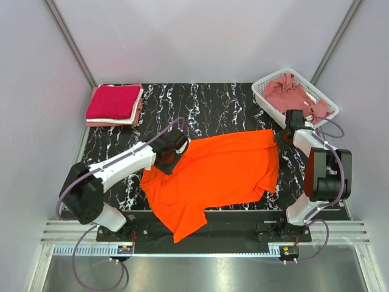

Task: Fold and stack the t-shirts
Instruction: Fold the tshirt

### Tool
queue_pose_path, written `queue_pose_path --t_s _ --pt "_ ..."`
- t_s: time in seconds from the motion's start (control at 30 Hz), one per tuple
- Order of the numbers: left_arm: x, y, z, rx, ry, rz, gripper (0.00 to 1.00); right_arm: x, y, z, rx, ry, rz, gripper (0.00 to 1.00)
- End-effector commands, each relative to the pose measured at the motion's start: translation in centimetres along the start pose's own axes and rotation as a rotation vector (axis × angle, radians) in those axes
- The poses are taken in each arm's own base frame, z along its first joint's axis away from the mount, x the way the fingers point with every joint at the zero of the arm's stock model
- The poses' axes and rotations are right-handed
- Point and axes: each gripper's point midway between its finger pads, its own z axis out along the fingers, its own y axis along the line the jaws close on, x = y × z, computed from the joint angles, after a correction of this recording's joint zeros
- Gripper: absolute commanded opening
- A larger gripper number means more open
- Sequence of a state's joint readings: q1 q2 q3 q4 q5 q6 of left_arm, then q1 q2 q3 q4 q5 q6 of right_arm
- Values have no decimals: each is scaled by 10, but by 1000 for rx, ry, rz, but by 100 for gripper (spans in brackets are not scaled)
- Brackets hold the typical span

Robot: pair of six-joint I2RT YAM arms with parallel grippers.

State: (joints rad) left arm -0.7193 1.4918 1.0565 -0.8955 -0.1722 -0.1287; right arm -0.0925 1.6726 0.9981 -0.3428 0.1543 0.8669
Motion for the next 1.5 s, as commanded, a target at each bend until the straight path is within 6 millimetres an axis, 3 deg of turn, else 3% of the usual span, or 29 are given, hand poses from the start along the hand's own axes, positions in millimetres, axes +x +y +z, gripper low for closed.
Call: queue_pose_path --t_s 0.0,0.07,0.17,0.37,0.43,0.5,0.57,0.67,0.73,0.87,1.1,1.47 --pt "-41 8 -34 -10 -164 -41 27 -11 4 -22 -33 -36 5 25" --pt "-49 26 -37 -44 -180 -87 35 -12 6 -32 -52 -41 14 27" --pt "-66 41 -39 -45 -216 -121 36 -14 8 -41 -77 -51 22 29" --pt "-102 102 -12 -82 -261 -225 35 -11 21 -42 -143 -47 3 28" --pt "-127 105 0 -7 -300 -246 31 -8 34 -32 -194 -35 -20 28" --pt "-145 96 9 69 -318 -231 30 -4 43 -22 -210 1 -71 27" --pt "-151 102 19 39 -310 -251 29 -5 46 -14 -198 1 -86 27" --pt "-146 103 59 40 -218 -277 27 3 41 2 -175 29 -122 27" --pt "-140 107 74 20 -178 -301 26 5 34 12 -148 29 -137 27" --pt "-112 135 95 -131 -96 -365 23 6 19 24 -82 17 -153 26" --pt "-92 176 89 -226 -100 -459 23 4 -2 28 23 -7 -168 26" --pt "-86 185 63 -222 -163 -487 24 6 -9 33 67 21 -193 25"
